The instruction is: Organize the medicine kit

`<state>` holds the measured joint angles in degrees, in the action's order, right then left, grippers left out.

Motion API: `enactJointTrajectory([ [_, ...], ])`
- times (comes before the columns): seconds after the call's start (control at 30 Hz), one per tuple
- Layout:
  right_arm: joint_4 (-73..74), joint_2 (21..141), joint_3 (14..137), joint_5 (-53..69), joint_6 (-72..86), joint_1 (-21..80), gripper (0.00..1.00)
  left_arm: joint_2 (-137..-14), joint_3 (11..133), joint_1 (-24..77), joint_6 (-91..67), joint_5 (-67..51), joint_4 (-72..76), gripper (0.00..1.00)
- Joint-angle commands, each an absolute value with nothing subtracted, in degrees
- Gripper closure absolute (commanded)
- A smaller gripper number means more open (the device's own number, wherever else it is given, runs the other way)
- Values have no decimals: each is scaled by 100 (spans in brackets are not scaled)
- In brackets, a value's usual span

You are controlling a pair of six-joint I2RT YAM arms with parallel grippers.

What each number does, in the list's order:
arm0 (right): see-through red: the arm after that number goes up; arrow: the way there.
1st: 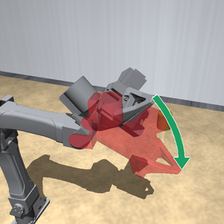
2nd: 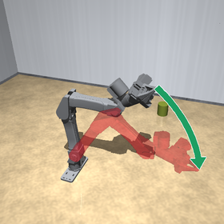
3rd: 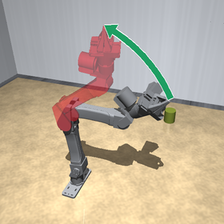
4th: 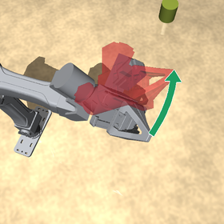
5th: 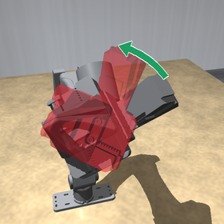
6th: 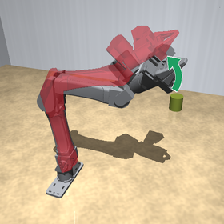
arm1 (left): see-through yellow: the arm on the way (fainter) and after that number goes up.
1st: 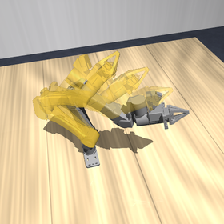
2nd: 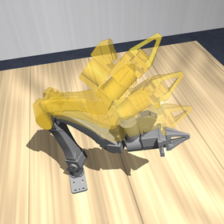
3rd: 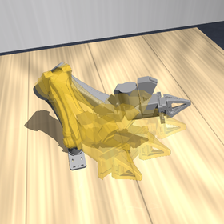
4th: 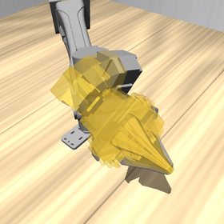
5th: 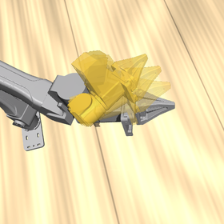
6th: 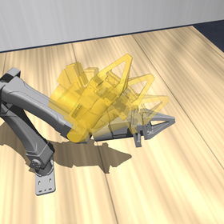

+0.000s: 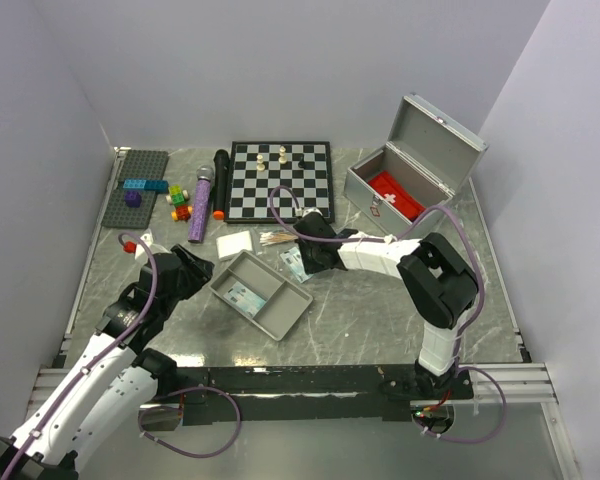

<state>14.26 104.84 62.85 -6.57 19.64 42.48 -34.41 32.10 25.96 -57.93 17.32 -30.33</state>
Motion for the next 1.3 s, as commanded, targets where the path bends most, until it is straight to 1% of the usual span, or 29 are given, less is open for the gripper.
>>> enactJointTrajectory([
  [0.0, 1722, 10705, 5898, -650, 2118, 4210, 100, -3489, 3243, 2575, -5801, 1635, -2830, 46],
  [0.2, 1731, 10311, 5713, -826, 2162, 4184, 100, -3410, 3243, 2575, -5792, 1652, -2865, 46],
  [0.37, 1670, 9476, 5616, -993, 2171, 4236, 100, -3401, 3305, 2575, -5783, 1670, -2883, 46],
  [0.5, 1871, 8913, 5896, -1169, 2013, 4482, 100, -3401, 3349, 2575, -5774, 1705, -2892, 46],
  [0.63, 1995, 8745, 6266, -1301, 1785, 4894, 100, -3384, 3357, 2575, -5774, 1705, -2883, 46],
  [0.77, 2056, 8920, 6687, -1213, 1556, 5343, 100, -3314, 3331, 2575, -5809, 1696, -2900, 46],
  [0.9, 2197, 9490, 7241, -1169, 1433, 5738, 100, -3252, 3313, 2575, -5818, 1696, -2927, 46],
  [1.27, 2294, 10485, 8050, -800, 1424, 6152, 100, -3076, 3296, 2575, -5827, 1811, -3085, 46],
])
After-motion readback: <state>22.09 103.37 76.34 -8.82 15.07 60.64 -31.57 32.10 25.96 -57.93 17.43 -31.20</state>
